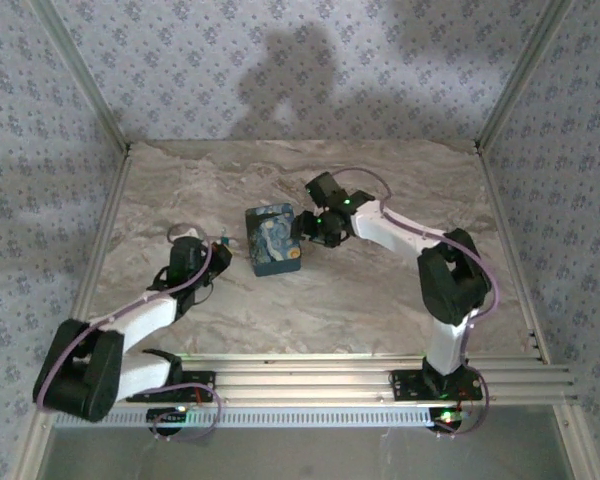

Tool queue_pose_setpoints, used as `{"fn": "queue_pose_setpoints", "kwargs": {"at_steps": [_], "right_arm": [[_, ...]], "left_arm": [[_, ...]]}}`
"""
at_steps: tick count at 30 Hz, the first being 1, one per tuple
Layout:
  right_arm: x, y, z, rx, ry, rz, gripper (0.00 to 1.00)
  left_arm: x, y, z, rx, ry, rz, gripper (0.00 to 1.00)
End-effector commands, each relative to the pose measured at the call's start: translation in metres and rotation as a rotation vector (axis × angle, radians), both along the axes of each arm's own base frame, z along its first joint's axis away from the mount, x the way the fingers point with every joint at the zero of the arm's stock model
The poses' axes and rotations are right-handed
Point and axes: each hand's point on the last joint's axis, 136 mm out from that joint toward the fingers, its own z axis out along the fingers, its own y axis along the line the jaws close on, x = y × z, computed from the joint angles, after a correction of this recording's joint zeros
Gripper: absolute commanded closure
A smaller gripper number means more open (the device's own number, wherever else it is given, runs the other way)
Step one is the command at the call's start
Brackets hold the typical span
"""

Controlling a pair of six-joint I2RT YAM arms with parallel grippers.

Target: Unlock the padlock with the key

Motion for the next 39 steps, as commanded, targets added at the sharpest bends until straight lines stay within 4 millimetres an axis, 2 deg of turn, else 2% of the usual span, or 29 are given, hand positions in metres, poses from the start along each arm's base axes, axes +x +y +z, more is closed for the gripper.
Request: {"fn": "queue_pose_setpoints", "kwargs": {"at_steps": [1, 4, 7, 9, 10, 13, 18, 22, 27, 31, 34, 39], "right_arm": [[-0.005, -0.026, 0.027, -0.021, -0.055, -0.025, 0.42], [-0.008, -0.048, 0.034, -0.029, -0.076, -0.065, 0.42], [-0.015, -0.074, 0.032, -0.043, -0.071, -0.108, 0.42], [-0.018, -0.089, 0.037, -0.039, -0.085, -0.136, 0.41], [-0.026, -0.099, 0.027, -0.055, -0.065, -0.146, 0.41], [-0.042, -0.123, 0.025, -0.081, -0.049, -0.178, 0.41], [-0.059, -0.154, 0.024, -0.101, -0.046, -0.223, 0.41], [-0.07, -0.173, 0.024, -0.109, -0.048, -0.257, 0.41], [-0.081, -0.186, 0.023, -0.107, -0.044, -0.275, 0.41], [-0.089, -0.192, 0.02, -0.111, -0.039, -0.284, 0.41], [-0.094, -0.197, 0.017, -0.113, -0.033, -0.291, 0.4], [-0.101, -0.203, 0.011, -0.117, -0.021, -0.304, 0.41]], "left_arm": [[-0.002, 0.004, 0.031, 0.054, -0.037, 0.0, 1.0], [-0.004, -0.004, 0.055, 0.066, -0.073, -0.016, 1.0], [-0.005, -0.024, 0.073, 0.073, -0.102, -0.054, 1.0], [-0.003, -0.041, 0.083, 0.074, -0.123, -0.084, 1.0], [-0.002, -0.049, 0.086, 0.073, -0.13, -0.097, 1.0], [0.001, -0.08, 0.096, 0.07, -0.151, -0.149, 1.0], [0.01, -0.135, 0.099, 0.1, -0.163, -0.226, 1.0], [0.016, -0.176, 0.088, 0.117, -0.146, -0.268, 1.0], [0.024, -0.233, 0.073, 0.144, -0.13, -0.328, 1.0], [0.032, -0.273, 0.047, 0.183, -0.095, -0.381, 1.0], [0.041, -0.292, 0.023, 0.223, -0.063, -0.402, 1.0], [0.053, -0.308, -0.008, 0.286, -0.026, -0.428, 0.95]]}}
